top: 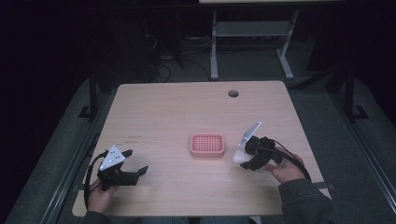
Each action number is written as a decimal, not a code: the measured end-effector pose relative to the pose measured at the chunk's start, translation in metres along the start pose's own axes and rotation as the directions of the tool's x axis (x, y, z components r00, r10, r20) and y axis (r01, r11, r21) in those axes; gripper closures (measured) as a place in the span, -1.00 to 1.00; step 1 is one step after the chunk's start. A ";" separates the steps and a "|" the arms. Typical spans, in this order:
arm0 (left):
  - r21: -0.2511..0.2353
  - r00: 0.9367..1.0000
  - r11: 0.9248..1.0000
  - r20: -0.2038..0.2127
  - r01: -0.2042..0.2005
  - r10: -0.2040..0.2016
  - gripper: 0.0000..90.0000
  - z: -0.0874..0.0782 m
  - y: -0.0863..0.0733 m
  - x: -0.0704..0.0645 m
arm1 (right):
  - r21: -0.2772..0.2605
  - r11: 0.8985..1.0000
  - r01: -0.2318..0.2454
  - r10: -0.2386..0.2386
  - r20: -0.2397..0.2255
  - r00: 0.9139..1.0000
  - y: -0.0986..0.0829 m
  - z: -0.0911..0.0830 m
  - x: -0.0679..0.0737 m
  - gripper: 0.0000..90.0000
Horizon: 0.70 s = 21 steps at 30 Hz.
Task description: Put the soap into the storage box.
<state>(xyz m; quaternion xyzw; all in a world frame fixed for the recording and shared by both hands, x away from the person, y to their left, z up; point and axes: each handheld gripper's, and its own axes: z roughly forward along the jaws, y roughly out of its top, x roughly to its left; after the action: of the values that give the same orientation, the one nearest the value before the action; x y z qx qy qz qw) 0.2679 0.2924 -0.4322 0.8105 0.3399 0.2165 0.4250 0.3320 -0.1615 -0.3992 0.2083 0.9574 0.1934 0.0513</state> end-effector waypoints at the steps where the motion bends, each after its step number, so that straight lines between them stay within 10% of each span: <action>1: 0.000 1.000 1.000 0.000 0.000 0.000 -0.68 0.000 0.000 0.000 | -0.002 1.000 0.002 -0.002 0.002 1.000 0.001 0.000 -0.001 0.09; 21: 0.004 1.000 1.000 0.000 -0.005 0.005 -0.68 0.000 0.000 0.000 | -0.023 0.999 0.022 -0.022 -0.006 1.000 0.026 -0.006 -0.013 0.09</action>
<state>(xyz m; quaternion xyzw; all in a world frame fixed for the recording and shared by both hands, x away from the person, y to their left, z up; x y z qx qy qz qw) 0.2682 0.2921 -0.4322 0.8122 0.3382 0.2170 0.4229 0.3521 -0.1473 -0.3838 0.1965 0.9575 0.2042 0.0529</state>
